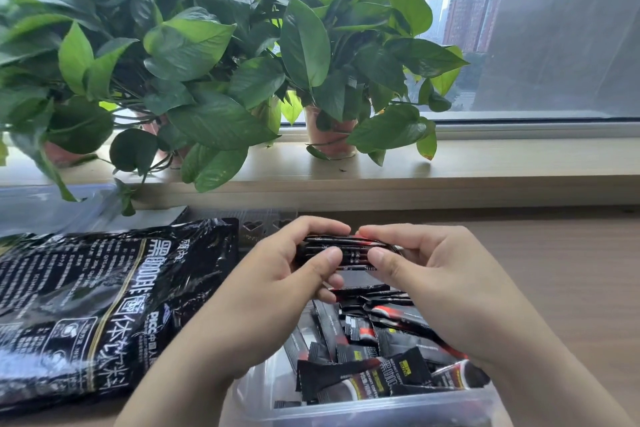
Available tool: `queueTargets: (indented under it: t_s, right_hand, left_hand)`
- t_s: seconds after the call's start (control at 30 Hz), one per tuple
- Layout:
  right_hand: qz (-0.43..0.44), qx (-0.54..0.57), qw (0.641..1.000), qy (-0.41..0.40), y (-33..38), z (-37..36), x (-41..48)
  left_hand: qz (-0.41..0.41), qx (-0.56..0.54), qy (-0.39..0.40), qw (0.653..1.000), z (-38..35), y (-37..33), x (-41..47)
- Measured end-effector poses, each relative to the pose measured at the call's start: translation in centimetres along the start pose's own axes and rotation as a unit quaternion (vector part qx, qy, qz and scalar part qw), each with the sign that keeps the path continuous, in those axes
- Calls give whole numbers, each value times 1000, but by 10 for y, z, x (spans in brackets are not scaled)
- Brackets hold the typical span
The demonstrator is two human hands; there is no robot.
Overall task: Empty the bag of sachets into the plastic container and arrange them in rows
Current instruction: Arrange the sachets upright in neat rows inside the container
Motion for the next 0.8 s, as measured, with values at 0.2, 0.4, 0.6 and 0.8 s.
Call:
queueTargets:
  t_s: [0.2, 0.4, 0.6, 0.8]
  right_hand:
    - [48, -21, 998, 42, 7, 0, 0]
    - [257, -219, 941, 5, 16, 4, -3]
    - [387, -286, 875, -56, 25, -5, -7]
    - [368, -285, 882, -73, 25, -7, -9]
  left_hand:
    - [14, -84, -33, 996, 3, 4, 2]
    - [35, -104, -20, 994, 11, 5, 2]
    - [49, -108, -5, 993, 4, 5, 2]
    - [40, -60, -11, 997, 4, 5, 0]
Point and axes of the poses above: each hand's wrist, its own x-axis towards the middle knuckle, its own z-axis out of the back of the hand, y = z × x, the point moved 4 cm from there along x, towards the middle knuckle, and after that the axes turned 3 degrees about -x, right-handed, at the moved point
